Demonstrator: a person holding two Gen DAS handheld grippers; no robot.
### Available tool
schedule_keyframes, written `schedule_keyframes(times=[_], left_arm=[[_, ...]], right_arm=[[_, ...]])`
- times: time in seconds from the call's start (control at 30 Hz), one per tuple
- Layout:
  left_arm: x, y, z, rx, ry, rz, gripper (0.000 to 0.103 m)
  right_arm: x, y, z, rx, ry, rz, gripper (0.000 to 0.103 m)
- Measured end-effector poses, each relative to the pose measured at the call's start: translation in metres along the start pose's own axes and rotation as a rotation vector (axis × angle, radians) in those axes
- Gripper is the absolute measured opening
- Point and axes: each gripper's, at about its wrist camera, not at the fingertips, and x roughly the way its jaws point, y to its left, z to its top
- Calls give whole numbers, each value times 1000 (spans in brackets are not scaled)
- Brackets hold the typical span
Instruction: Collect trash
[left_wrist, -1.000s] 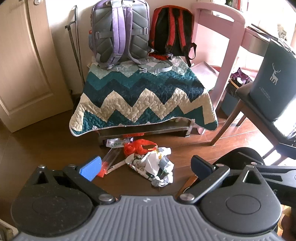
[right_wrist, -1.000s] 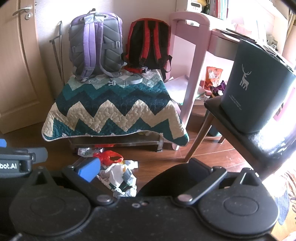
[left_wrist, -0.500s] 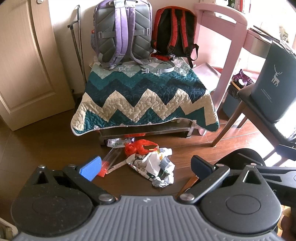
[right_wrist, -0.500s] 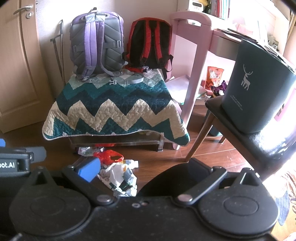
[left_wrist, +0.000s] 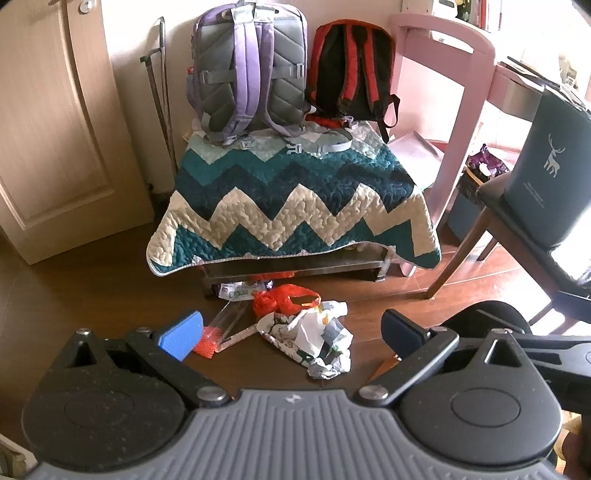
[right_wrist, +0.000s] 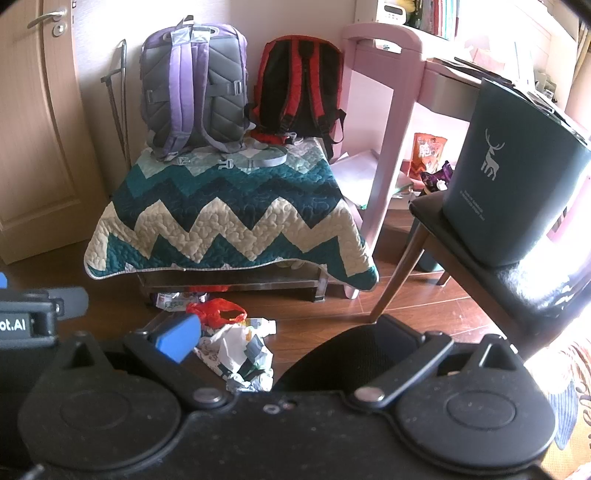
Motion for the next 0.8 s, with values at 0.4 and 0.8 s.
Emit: schedule_keyframes(times=[0.4, 0.8], left_arm=[[-4, -6, 1, 6, -9, -4, 103], [-3, -3, 1, 7, -15, 3, 103]], right_arm=[[-1, -1, 1, -3, -11, -5, 101], [0, 1, 2, -12, -11, -7, 101]])
